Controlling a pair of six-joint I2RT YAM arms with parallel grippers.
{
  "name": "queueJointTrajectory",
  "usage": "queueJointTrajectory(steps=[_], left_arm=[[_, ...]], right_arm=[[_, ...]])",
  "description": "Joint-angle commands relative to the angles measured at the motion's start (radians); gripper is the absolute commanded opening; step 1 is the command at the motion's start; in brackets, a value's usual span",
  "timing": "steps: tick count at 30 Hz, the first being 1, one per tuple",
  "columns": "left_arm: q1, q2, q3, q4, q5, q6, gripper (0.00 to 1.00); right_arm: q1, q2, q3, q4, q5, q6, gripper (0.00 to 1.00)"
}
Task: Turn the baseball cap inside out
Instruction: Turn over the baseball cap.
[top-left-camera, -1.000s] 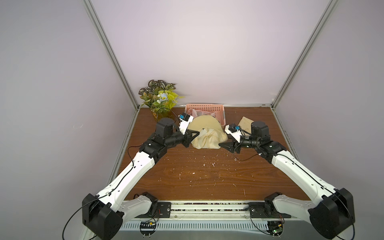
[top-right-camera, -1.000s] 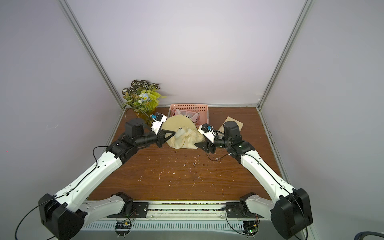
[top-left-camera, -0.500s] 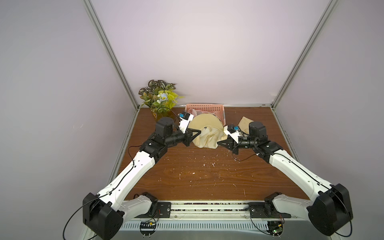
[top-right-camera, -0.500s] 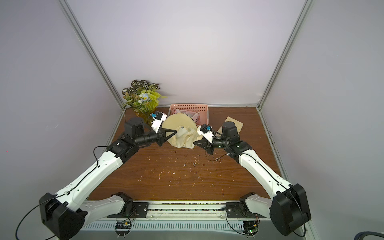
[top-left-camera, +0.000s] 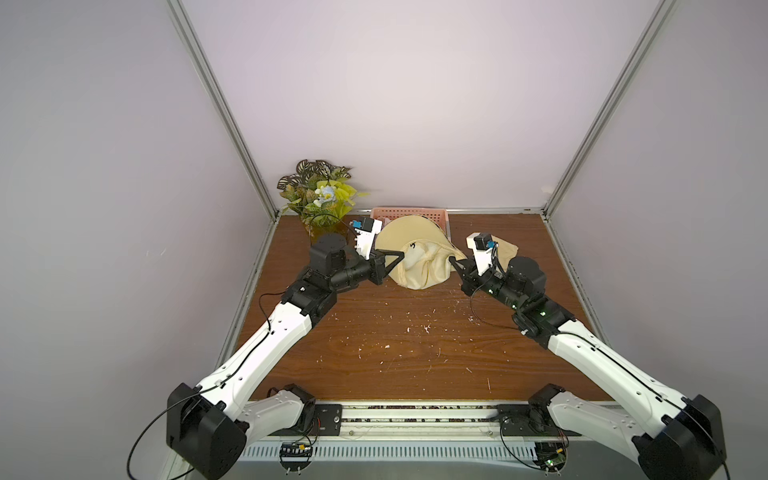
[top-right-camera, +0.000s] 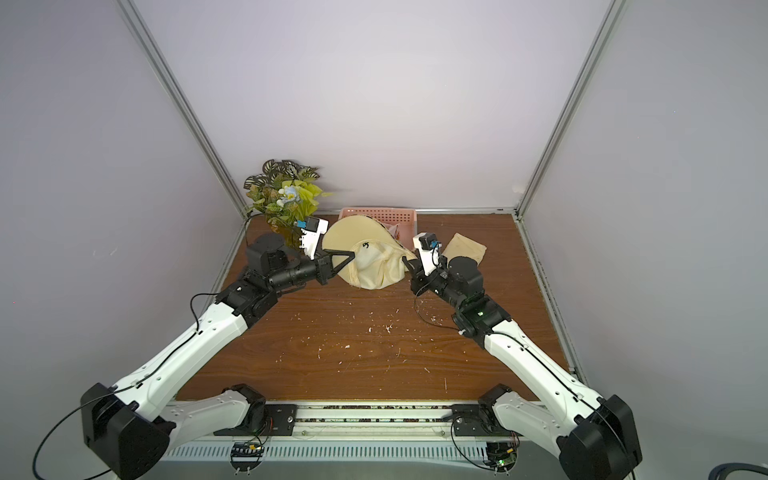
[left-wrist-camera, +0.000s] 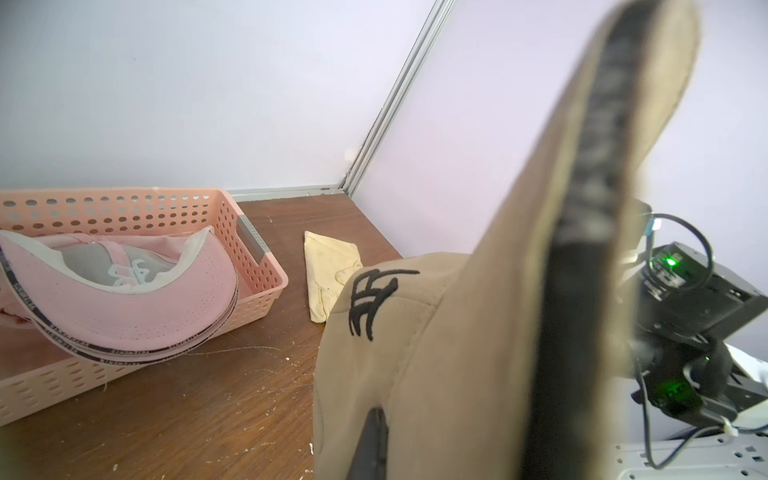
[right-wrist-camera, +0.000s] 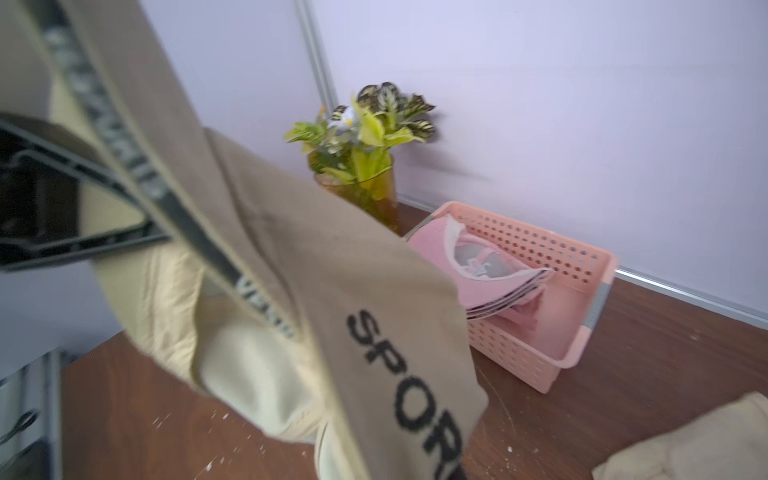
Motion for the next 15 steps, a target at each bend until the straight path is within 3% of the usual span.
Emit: queueJointTrajectory(steps=[1, 5, 10, 15], left_arm=[[0.007, -0.009, 0.011, 0.196, -0.017, -0.185, 0.00], [0.005, -0.017, 0.007, 0.286, -0.019, -0.284, 0.00], [0.005, -0.022, 0.011, 0.361, -0.017, -0.377, 0.00], [0.005, -0.020, -0.005, 0.405, -0.004, -0.424, 0.00]], right_arm=[[0.025, 0.023, 0.023, -0.051, 0.426, 0.094, 0.00], [0.034, 0.099, 0.065, -0.145, 0.507, 0.118, 0.10], [0.035, 0.167, 0.077, -0.162, 0.446, 0.115, 0.30], [0.035, 0.196, 0.076, -0.135, 0.376, 0.098, 0.35]])
